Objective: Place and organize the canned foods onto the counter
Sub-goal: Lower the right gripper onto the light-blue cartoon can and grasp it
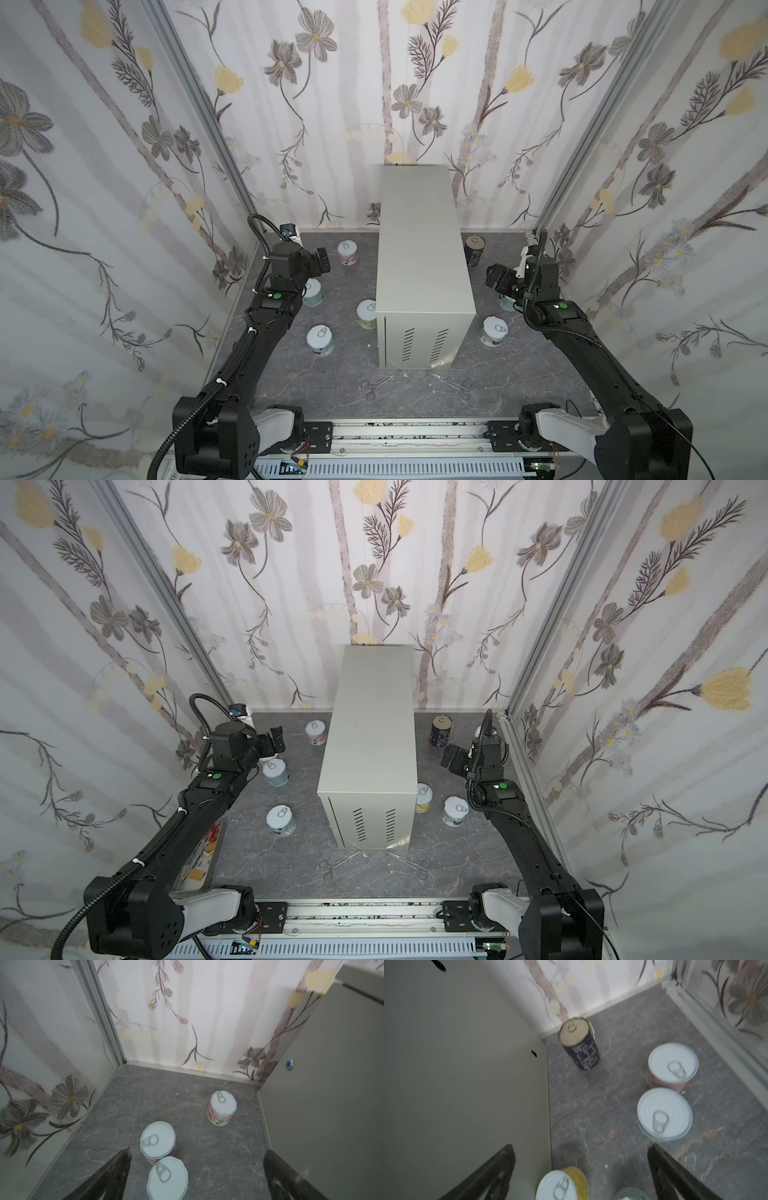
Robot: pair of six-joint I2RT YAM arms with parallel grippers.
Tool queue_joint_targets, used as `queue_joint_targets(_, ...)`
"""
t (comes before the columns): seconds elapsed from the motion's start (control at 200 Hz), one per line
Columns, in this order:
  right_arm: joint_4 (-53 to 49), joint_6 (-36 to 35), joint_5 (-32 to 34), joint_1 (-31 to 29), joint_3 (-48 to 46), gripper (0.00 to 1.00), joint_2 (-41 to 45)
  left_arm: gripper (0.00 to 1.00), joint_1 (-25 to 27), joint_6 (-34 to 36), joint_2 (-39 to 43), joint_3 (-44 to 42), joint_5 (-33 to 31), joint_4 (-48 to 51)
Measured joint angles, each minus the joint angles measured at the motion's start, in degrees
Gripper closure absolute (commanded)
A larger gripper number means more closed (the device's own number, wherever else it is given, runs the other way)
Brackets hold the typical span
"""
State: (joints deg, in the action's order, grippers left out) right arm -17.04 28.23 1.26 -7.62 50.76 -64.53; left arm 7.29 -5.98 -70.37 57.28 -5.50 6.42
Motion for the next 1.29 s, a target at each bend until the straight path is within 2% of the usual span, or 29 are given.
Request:
queue_joint_targets(0.165, -8.4, 2.5, -2.0, 0.0, -2.8, 0.00, 2.3, 0.00, 0.1, 0.5, 0.8, 0.3, 1.3, 8.5)
queue_joint_targets(0.425, -12.9, 4.5, -3.9, -0.1, -12.1, 0.03, 2.3, 0.00, 0.2, 0.6, 3.7, -2.3, 2.8, 12.1)
queue_joint_targets(0.814, -10.1, 4.0, -1.1, -0.5, -14.7, 0.04, -2.2, 0.00, 0.7, 0.0, 3.8, -4.8, 4.2, 13.1)
queue_joint_targets(1.294, -3.6, 2.1, 0.2, -1.3, -16.2, 0.10, -6.3, 0.00, 1.5, 0.0, 4.9, -6.7, 4.1, 12.7)
